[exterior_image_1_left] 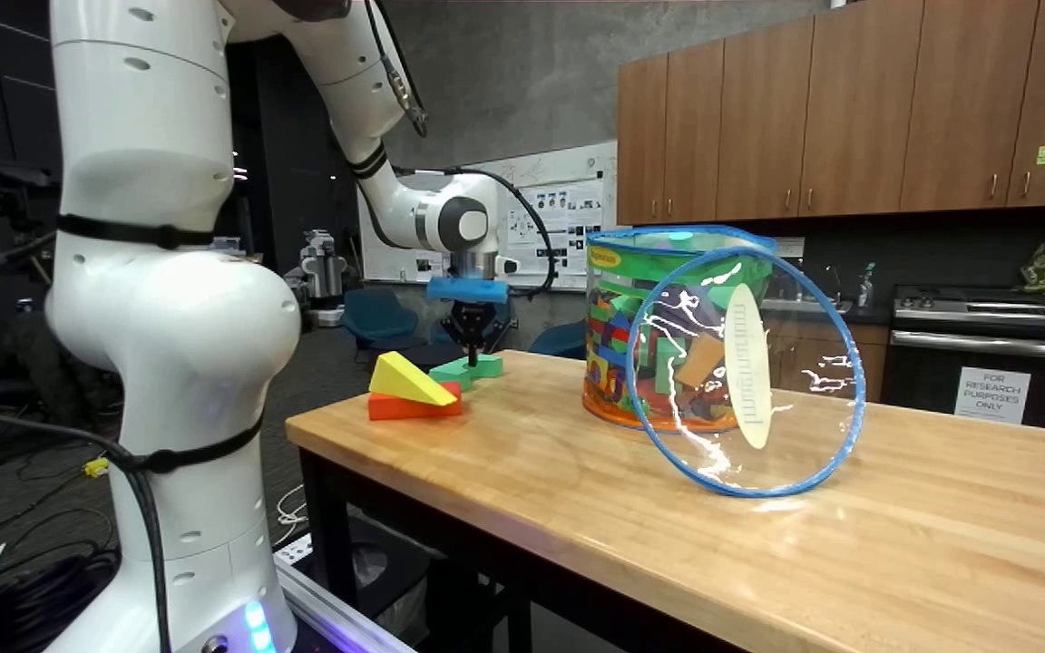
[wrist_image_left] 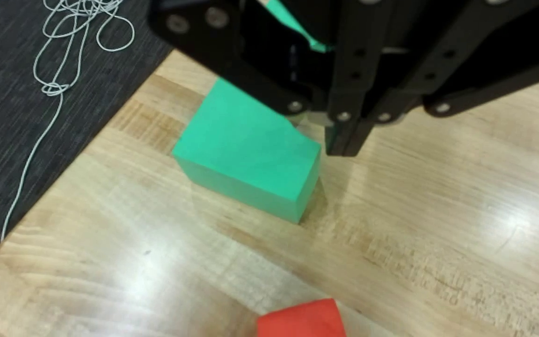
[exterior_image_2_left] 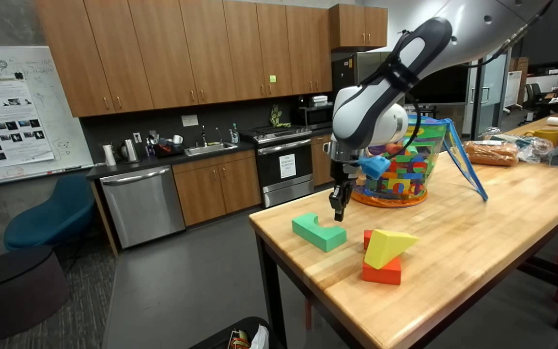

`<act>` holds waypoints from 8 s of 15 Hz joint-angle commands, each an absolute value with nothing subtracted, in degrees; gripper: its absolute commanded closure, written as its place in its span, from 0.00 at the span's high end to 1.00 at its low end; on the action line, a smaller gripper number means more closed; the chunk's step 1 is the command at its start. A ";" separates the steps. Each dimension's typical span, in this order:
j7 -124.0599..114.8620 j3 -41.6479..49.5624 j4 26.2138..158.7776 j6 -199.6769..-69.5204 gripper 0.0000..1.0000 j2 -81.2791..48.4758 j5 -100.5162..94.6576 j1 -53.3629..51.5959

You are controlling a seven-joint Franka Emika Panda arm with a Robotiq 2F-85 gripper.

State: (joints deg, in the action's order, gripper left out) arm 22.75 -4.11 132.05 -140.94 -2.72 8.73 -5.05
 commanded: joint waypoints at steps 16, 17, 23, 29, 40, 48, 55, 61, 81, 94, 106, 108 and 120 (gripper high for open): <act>22.52 -5.06 133.69 -133.98 0.00 1.04 10.96 -5.25; 22.56 -5.05 133.84 -133.88 0.00 1.06 10.97 -5.29; 23.21 -5.32 134.81 -135.05 0.00 0.95 12.22 -5.54; 23.76 -5.66 134.89 -135.55 0.00 1.09 14.10 -5.86; 23.69 -5.68 134.91 -138.96 0.00 0.24 13.72 -5.97; 23.24 -5.62 135.96 -143.20 0.00 -2.20 12.93 -5.83; 21.16 -4.22 133.34 -147.56 0.00 -4.58 9.57 -3.87; 17.50 -2.29 130.72 -150.30 0.00 -7.88 4.86 -1.26; 19.81 -4.60 128.26 -128.35 0.00 -1.45 13.19 -2.69; 20.69 -5.89 129.62 -131.57 0.00 -2.32 15.71 -4.47; 20.31 -5.87 131.25 -140.70 0.00 -3.66 13.62 -4.64; 20.34 -5.84 131.62 -141.56 0.00 -3.95 13.37 -4.56; 17.00 -4.68 130.57 -145.15 0.00 -6.35 10.54 -3.36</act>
State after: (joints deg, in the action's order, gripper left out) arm 19.06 -5.39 131.44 -143.55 -4.78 12.87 -4.09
